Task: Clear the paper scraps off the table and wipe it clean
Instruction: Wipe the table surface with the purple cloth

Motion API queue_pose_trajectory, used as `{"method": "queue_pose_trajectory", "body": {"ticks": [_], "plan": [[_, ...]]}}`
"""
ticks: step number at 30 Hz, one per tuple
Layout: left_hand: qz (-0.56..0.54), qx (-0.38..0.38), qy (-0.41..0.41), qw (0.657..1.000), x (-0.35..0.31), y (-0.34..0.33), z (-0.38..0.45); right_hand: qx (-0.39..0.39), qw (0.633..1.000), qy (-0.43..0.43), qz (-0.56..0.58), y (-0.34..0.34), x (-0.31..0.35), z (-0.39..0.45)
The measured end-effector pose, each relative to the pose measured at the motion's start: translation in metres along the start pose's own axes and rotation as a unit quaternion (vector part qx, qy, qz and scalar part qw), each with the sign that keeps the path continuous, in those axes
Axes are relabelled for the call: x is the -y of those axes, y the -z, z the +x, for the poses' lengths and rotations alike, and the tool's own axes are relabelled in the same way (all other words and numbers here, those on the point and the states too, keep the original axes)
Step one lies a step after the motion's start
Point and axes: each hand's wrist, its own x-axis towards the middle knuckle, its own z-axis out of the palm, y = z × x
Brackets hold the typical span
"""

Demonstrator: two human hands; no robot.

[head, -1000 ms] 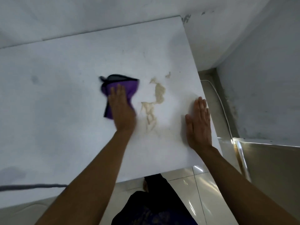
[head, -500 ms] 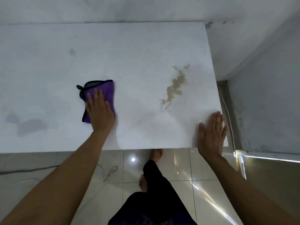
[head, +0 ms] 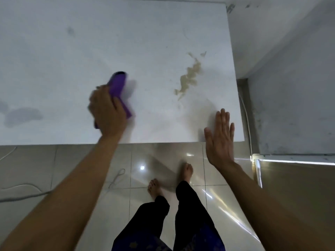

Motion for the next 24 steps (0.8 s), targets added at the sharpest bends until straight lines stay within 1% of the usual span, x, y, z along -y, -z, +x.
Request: {"method": "queue_pose_trajectory", "body": {"ticks": [2,4,6,9,11,12,13,14,16,18,19,20,21,22,24], "plan": [[0.050,0.041,0.053,0.996,0.024,0.001,-0.001,0.004,0.999,-0.030,0.030,-0.002,-0.009,-0.005],[0.076,0.052,0.037,0.995,0.023,-0.013,-0.025,0.015,0.998,-0.021,0.057,-0.002,-0.015,-0.009],[0.075,0.058,0.012,0.995,-0.007,-0.032,-0.057,0.016,0.996,-0.006,0.083,0.003,-0.016,-0.011],[0.004,0.084,-0.012,0.996,-0.077,-0.055,-0.104,0.007,0.993,-0.003,0.118,0.013,-0.017,-0.013],[-0.090,0.123,-0.004,0.988,-0.126,-0.064,-0.131,0.003,0.991,0.028,0.127,0.019,-0.013,-0.015],[-0.149,0.146,0.019,0.978,-0.149,-0.064,-0.142,0.006,0.990,0.054,0.132,0.021,-0.009,-0.016],[-0.213,0.163,0.060,0.962,-0.165,-0.061,-0.150,0.015,0.988,0.084,0.132,0.022,-0.003,-0.016],[-0.278,0.171,0.113,0.938,-0.176,-0.055,-0.155,0.025,0.985,0.114,0.125,0.022,0.002,-0.014],[-0.392,0.145,0.228,0.879,-0.183,-0.039,-0.149,0.035,0.982,0.156,0.102,0.019,0.014,-0.005],[-0.475,0.104,0.309,0.817,-0.172,-0.023,-0.132,0.029,0.982,0.166,0.080,0.014,0.028,0.006],[-0.492,0.099,0.331,0.799,-0.162,-0.018,-0.122,0.035,0.984,0.165,0.064,0.010,0.035,0.011],[-0.497,0.097,0.344,0.791,-0.153,-0.013,-0.111,0.048,0.984,0.167,0.039,0.005,0.042,0.016],[-0.487,0.088,0.347,0.796,-0.143,-0.011,-0.103,0.065,0.982,0.174,0.009,-0.003,0.047,0.020],[-0.462,0.072,0.339,0.817,-0.133,-0.009,-0.096,0.079,0.979,0.186,-0.024,-0.010,0.049,0.023],[-0.369,0.030,0.273,0.888,-0.114,-0.011,-0.087,0.095,0.967,0.222,-0.077,-0.020,0.043,0.026]]}}
